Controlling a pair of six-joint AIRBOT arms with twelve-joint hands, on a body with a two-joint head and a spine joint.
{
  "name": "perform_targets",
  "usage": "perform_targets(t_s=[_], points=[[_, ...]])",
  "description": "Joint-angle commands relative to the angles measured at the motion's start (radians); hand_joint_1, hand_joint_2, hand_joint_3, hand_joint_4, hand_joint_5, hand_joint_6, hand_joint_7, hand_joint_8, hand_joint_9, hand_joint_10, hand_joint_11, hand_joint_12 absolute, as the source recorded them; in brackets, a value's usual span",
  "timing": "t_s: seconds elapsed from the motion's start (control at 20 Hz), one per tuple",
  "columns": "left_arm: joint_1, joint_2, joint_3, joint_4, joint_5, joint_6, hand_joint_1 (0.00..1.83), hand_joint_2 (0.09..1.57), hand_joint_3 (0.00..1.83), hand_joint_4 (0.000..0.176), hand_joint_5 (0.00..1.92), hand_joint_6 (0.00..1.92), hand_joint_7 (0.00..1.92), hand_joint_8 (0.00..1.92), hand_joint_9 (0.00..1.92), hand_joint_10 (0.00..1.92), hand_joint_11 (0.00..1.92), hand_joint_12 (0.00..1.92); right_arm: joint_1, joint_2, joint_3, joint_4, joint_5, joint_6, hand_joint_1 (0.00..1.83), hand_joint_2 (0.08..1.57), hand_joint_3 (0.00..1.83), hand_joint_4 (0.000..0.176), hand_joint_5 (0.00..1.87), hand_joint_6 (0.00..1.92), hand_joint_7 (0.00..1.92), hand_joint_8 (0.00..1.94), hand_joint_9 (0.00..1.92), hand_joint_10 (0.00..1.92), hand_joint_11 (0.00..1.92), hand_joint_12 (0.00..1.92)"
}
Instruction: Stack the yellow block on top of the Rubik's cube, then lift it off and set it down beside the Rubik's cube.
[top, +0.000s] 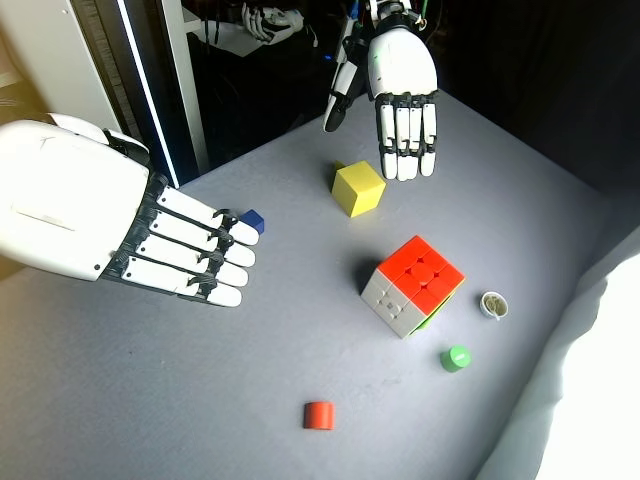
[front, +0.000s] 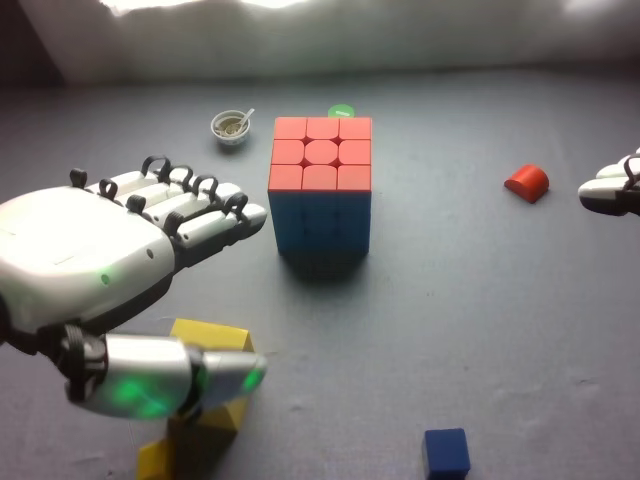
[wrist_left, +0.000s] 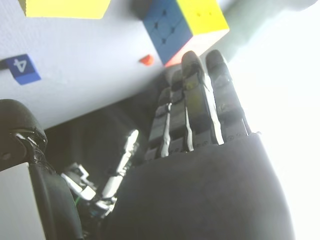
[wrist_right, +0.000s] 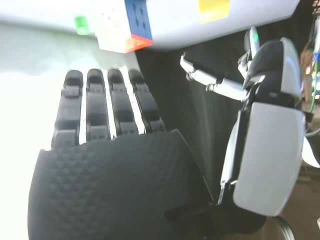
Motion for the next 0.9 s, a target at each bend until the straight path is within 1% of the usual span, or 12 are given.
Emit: perform_targets(t_s=[0.0,0.2,0.3,0.35,0.45,0.5,0.55,0.6,0.65,0.7,0.8,0.85], points=[[-0.012,0.011,0.003,0.016,-0.093,-0.001,0.0,1.12,0.02,0.0,0.03,0.0,0.0,0.0,0.0,0.0,0.0,0.04,0.004,0.012,0.002,0.033,0.037,0.006,0.0,1.17,0.05,0.0,0.0,0.0,0.0,0.0,0.0,0.0,0.0,0.0],[-0.011,0.011,0.003,0.008,-0.087,0.002,0.0,1.12,0.01,0.0,0.02,0.01,0.0,0.0,0.0,0.0,0.0,0.0,0.004,0.013,0.002,0.032,0.037,0.006,0.0,1.18,0.04,0.0,0.0,0.0,0.0,0.0,0.0,0.0,0.0,0.0],[-0.01,0.011,0.001,0.005,-0.077,0.004,0.0,1.1,0.0,0.0,0.0,0.0,0.0,0.0,0.0,0.0,0.0,0.0,0.004,0.013,0.002,0.032,0.037,0.006,0.0,1.18,0.04,0.0,0.0,0.0,0.0,0.0,0.0,0.0,0.0,0.0],[-0.01,0.011,0.001,-0.001,-0.068,0.005,0.0,1.09,0.0,0.0,0.05,0.02,0.02,0.01,0.02,0.01,0.04,0.02,0.004,0.013,0.002,0.032,0.037,0.006,0.0,1.18,0.04,0.0,0.0,0.0,0.0,0.0,0.0,0.0,0.0,0.0],[-0.01,0.011,0.002,-0.008,-0.05,0.007,0.02,1.06,0.0,0.0,0.0,0.0,0.0,0.0,0.0,0.0,0.0,0.0,0.002,0.014,0.002,0.031,0.037,0.006,0.0,1.19,0.04,0.0,0.0,0.0,0.0,0.0,0.0,0.0,0.0,0.0],[-0.01,0.011,0.0,-0.008,-0.043,0.007,0.12,1.0,0.0,0.0,0.0,0.0,0.0,0.0,0.0,0.0,0.01,0.0,0.001,0.014,0.002,0.03,0.037,0.006,0.0,1.2,0.04,0.0,0.0,0.0,0.0,0.0,0.0,0.0,0.0,0.0],[-0.011,0.011,-0.004,-0.01,-0.032,0.007,0.14,0.98,0.0,0.0,0.0,0.0,0.0,0.0,0.0,0.0,0.01,0.0,0.001,0.014,0.002,0.03,0.037,0.006,0.0,1.2,0.04,0.0,0.0,0.0,0.0,0.0,0.0,0.0,0.0,0.0],[-0.011,0.01,-0.01,-0.019,-0.026,0.008,0.23,0.94,0.0,0.0,0.0,0.0,0.0,0.0,0.0,0.0,0.0,0.0,0.0,0.014,0.002,0.03,0.037,0.006,0.0,1.21,0.04,0.0,0.0,0.0,0.0,0.0,0.0,0.0,0.0,0.0],[-0.011,0.01,-0.017,-0.034,-0.022,0.018,0.3,0.94,0.0,0.0,0.0,0.0,0.0,0.0,0.0,0.0,0.0,0.0,0.0,0.015,0.002,0.029,0.037,0.006,0.0,1.22,0.04,0.0,0.01,0.0,0.0,0.0,0.0,0.0,0.0,0.0],[-0.012,0.01,-0.022,-0.048,-0.017,0.036,0.3,0.94,0.0,0.0,0.0,0.0,0.0,0.0,0.0,0.0,0.0,0.0,-0.001,0.015,0.001,0.029,0.037,0.006,0.0,1.22,0.04,0.0,0.0,0.0,0.0,0.0,0.0,0.0,0.0,0.0],[-0.012,0.006,-0.025,-0.059,-0.012,0.045,0.33,0.95,0.0,0.0,0.0,0.0,0.0,0.0,0.0,0.0,0.0,0.0,-0.001,0.015,0.001,0.029,0.037,0.006,0.0,1.22,0.04,0.0,0.0,0.0,0.0,0.0,0.0,0.0,0.0,0.0],[-0.008,0.003,-0.025,-0.067,-0.014,0.051,0.39,0.91,0.0,0.0,0.0,0.0,0.0,0.0,0.0,0.0,0.02,0.01,-0.001,0.015,0.001,0.028,0.037,0.006,0.0,1.23,0.04,0.0,0.0,0.0,0.0,0.0,0.0,0.0,0.0,0.0]])
